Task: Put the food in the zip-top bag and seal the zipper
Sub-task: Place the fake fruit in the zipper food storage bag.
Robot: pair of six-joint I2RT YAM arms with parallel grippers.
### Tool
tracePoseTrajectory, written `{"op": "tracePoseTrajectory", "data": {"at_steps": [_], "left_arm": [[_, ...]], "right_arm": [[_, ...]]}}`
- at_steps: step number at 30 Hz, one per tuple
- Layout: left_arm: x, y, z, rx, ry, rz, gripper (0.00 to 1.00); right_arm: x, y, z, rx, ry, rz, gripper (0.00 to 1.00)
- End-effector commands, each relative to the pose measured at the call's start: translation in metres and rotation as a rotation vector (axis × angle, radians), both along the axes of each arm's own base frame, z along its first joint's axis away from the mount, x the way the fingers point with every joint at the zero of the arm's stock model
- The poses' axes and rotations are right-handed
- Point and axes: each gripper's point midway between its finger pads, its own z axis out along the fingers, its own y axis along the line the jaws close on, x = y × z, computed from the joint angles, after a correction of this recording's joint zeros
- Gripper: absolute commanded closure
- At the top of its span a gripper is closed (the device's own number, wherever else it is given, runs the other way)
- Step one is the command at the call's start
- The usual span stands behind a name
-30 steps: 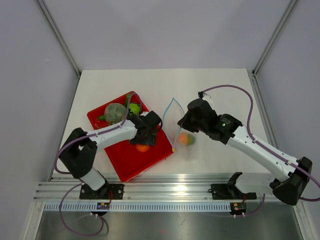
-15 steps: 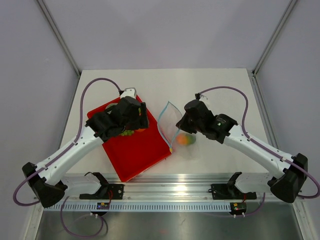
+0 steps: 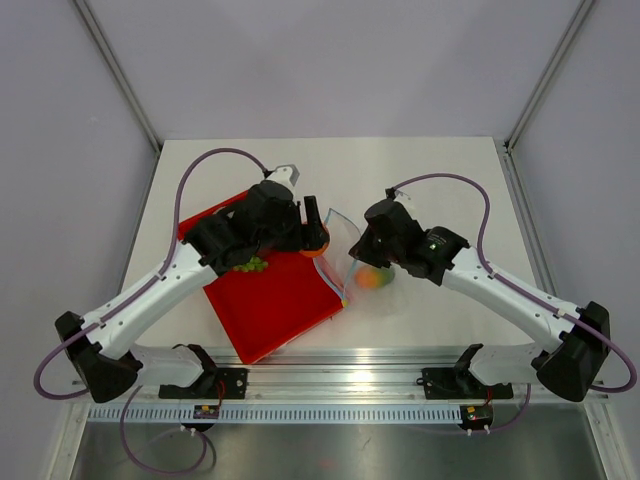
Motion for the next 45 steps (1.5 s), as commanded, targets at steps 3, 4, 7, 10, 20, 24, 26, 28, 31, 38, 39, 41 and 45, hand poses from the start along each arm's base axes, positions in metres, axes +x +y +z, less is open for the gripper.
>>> {"op": "tracePoseTrajectory", "data": {"at_steps": [3,4,7,10,20,24,26,28,31,38,39,41,45], "left_arm": [[0.001,-0.041,0.022,-0.127,-0.024,-0.095,0.41],[0.001,-0.044,0.020,-0.126,-0.021,-0.099,0.41],[0.009,-0.049,0.013,-0.106,-0.016,-0.092,0.39],[0.016,-0.055,0.007,-0.084,-0.012,-0.095,0.19],[0.014,-0.051,0.017,-0.057,-0.015,-0.107,0.01],[0.011,-0.030,0.035,-0.061,-0.070,-0.048,0.16],[0.007,-0.017,0.035,-0.045,-0.073,-0.017,0.18],[0.006,-0.007,0.018,-0.004,-0.050,0.012,0.18],[0.000,-0.002,-0.010,0.029,0.018,0.036,0.15],[-0.013,0.001,-0.060,0.027,0.122,0.068,0.18],[-0.014,0.001,-0.063,0.028,0.129,0.069,0.19],[-0.016,-0.001,-0.070,0.026,0.143,0.061,0.24],[-0.014,-0.007,-0.083,0.048,0.171,0.051,0.41]], "right_arm": [[0.005,0.008,0.025,0.045,-0.060,0.012,1.00],[0.004,0.008,0.026,0.047,-0.060,0.011,1.00],[0.004,0.008,0.026,0.050,-0.057,0.010,1.00],[0.003,0.008,0.027,0.052,-0.058,0.013,1.00],[0.000,0.001,0.027,0.058,-0.064,-0.006,1.00],[0.000,0.001,0.026,0.059,-0.061,-0.003,1.00],[0.000,0.001,0.029,0.063,-0.068,-0.006,1.00],[0.000,0.000,0.030,0.062,-0.071,-0.007,1.00],[0.000,-0.001,0.034,0.067,-0.081,-0.010,1.00],[-0.003,-0.007,0.036,0.068,-0.087,-0.023,1.00],[-0.003,-0.007,0.036,0.068,-0.087,-0.023,1.00],[-0.003,-0.008,0.036,0.067,-0.086,-0.025,1.00],[-0.003,-0.012,0.038,0.057,-0.093,-0.037,1.00]]}}
